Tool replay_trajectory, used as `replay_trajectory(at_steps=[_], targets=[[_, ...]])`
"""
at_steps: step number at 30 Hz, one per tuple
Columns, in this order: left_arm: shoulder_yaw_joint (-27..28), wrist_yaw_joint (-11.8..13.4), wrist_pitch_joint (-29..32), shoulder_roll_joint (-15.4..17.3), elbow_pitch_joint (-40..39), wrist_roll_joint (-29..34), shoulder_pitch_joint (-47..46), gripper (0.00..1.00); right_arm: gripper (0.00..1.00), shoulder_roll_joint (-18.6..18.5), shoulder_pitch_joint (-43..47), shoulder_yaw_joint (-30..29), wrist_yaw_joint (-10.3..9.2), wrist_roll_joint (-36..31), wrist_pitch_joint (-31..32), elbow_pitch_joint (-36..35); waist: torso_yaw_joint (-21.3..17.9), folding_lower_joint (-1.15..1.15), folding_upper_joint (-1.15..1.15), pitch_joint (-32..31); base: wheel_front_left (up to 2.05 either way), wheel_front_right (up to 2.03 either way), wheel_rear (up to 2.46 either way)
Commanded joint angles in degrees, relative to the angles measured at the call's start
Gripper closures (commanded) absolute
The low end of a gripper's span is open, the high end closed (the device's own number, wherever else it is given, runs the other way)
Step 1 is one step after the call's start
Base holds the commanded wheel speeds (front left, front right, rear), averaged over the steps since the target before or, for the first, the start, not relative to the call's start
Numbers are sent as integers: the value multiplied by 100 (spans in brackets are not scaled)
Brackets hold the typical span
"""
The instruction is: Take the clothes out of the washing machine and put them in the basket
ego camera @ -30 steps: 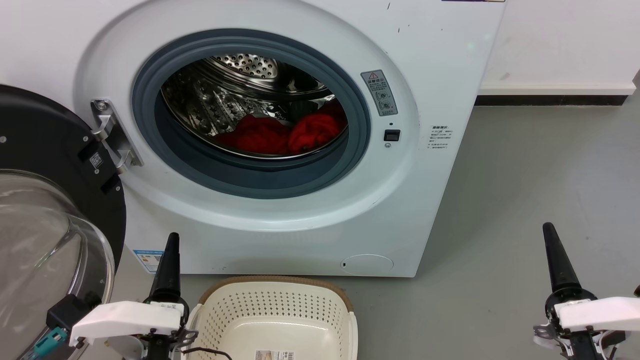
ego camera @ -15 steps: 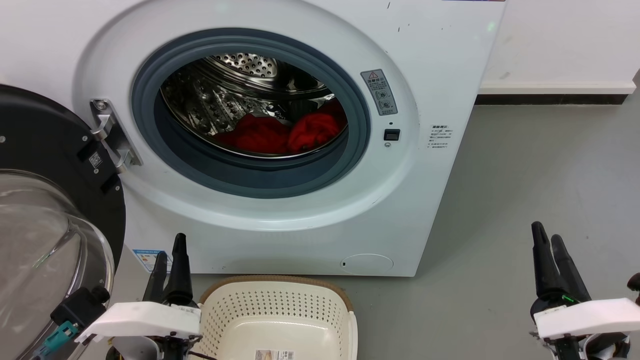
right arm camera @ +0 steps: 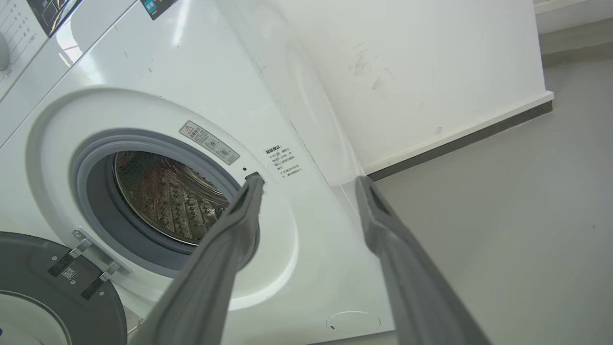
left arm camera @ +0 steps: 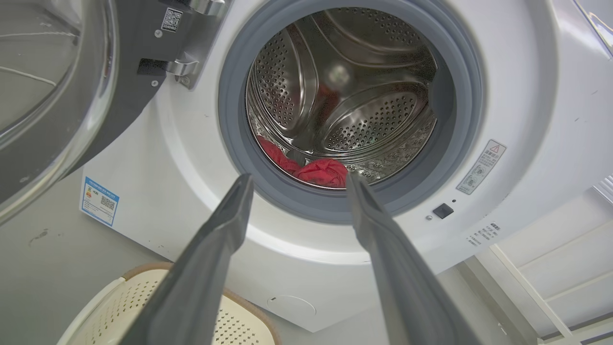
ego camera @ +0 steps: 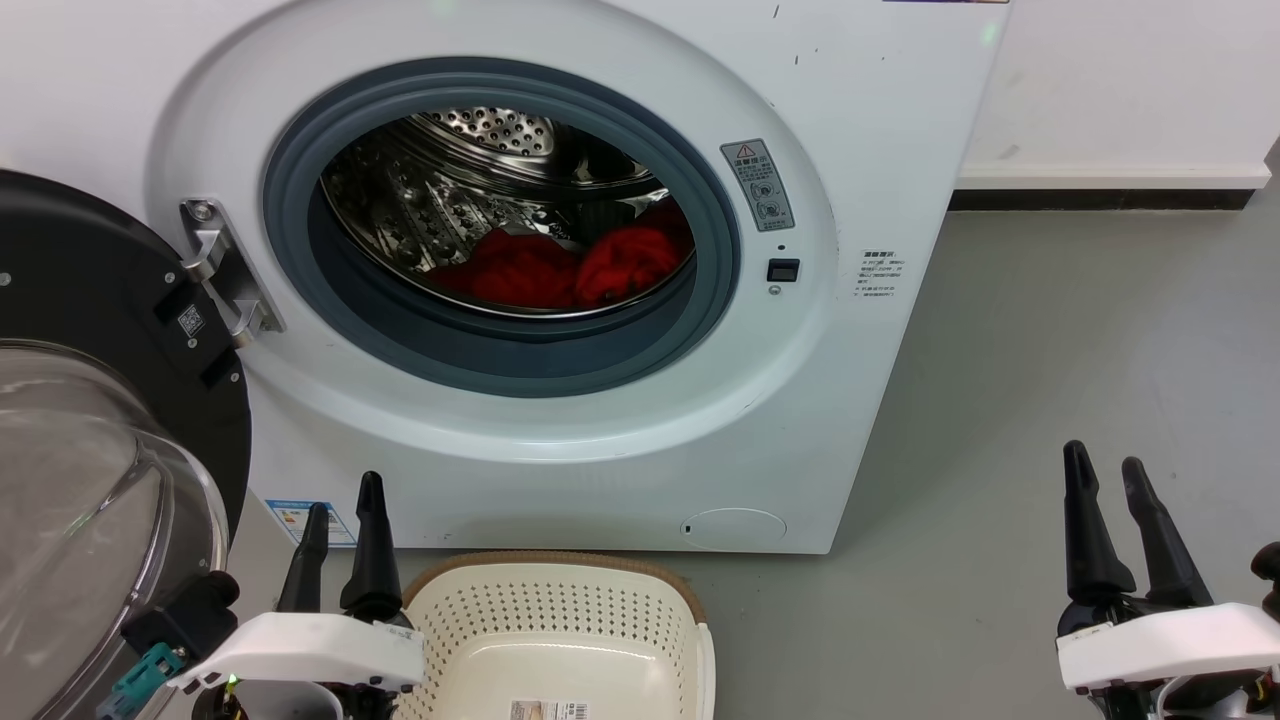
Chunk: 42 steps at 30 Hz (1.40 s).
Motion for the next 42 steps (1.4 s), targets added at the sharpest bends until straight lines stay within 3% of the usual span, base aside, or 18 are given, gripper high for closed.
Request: replay_trajectory(at_steps=[1, 22, 42], targets=[[-12, 33, -68, 13, -101, 230, 22, 0, 0, -8, 9, 11, 0, -270, -79, -136, 1, 0, 0, 0, 0, 0, 0], [-82, 133, -372, 14, -141, 1373, 173, 0, 0, -6, 210, 30, 0, -1681, -382, -446, 0, 0, 0, 11, 0, 0, 0], [-133, 179, -625, 14, -98, 2299, 299, 0, 0, -4, 396, 75, -1, -2524, -643, -609, -7, 0, 0, 9, 0, 0, 0]])
